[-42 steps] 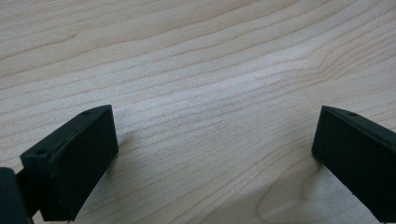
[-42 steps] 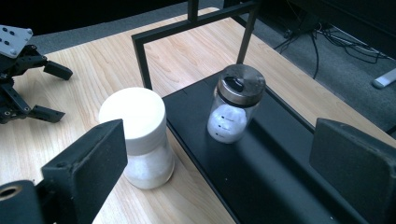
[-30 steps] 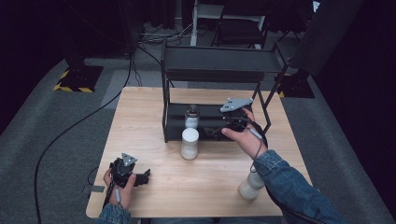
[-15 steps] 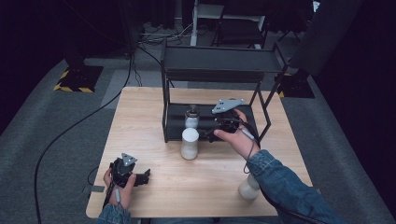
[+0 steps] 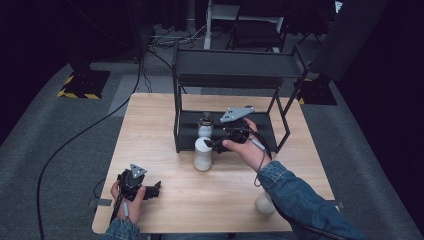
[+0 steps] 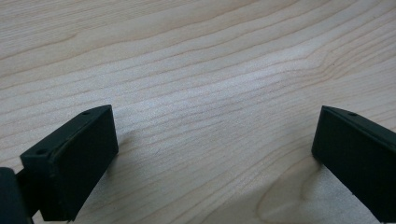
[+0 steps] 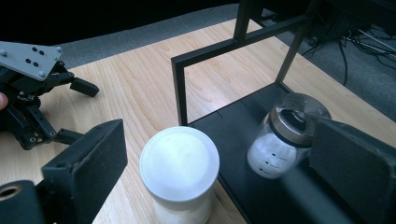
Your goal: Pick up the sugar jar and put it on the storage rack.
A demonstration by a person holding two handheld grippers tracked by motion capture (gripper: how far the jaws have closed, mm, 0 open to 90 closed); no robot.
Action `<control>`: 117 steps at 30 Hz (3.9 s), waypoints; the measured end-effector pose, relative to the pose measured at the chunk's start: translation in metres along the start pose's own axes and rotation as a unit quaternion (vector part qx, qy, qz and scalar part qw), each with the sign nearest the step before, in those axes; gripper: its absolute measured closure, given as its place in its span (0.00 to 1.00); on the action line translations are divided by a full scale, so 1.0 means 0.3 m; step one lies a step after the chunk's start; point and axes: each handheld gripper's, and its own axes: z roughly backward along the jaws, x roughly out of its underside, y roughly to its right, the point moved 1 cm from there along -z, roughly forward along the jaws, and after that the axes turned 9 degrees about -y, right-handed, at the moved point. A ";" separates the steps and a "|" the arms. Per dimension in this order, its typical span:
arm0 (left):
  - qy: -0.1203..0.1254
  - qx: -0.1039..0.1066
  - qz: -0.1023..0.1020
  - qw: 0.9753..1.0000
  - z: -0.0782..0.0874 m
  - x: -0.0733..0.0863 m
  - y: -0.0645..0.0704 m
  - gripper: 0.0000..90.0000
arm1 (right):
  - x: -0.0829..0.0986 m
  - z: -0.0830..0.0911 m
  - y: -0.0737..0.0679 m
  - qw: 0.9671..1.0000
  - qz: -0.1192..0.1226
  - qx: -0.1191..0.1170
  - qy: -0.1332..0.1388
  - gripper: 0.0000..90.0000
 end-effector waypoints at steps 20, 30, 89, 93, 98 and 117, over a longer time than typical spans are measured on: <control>0.000 0.000 -0.001 1.000 0.001 0.000 -0.001 0.00 | 0.022 -0.085 -0.022 1.000 -0.007 -0.018 -0.006 0.04; -0.001 0.000 -0.001 1.000 0.001 0.000 -0.001 0.00 | 0.034 -0.127 -0.034 1.000 -0.011 -0.023 -0.009 0.05; 0.000 0.000 0.000 1.000 0.001 0.000 -0.001 0.00 | -0.019 -0.159 -0.061 0.999 -0.003 -0.015 -0.049 0.37; -0.001 0.000 0.000 1.000 0.001 0.000 -0.001 0.00 | -0.031 -0.145 -0.059 0.999 -0.005 -0.015 -0.047 0.37; -0.001 0.000 0.000 1.000 0.001 0.000 -0.001 0.00 | -0.049 -0.124 -0.054 0.999 -0.007 -0.014 -0.042 0.37; 0.000 0.000 0.000 1.000 0.001 0.000 -0.001 0.00 | -0.103 -0.033 -0.010 1.000 -0.015 0.004 -0.023 0.37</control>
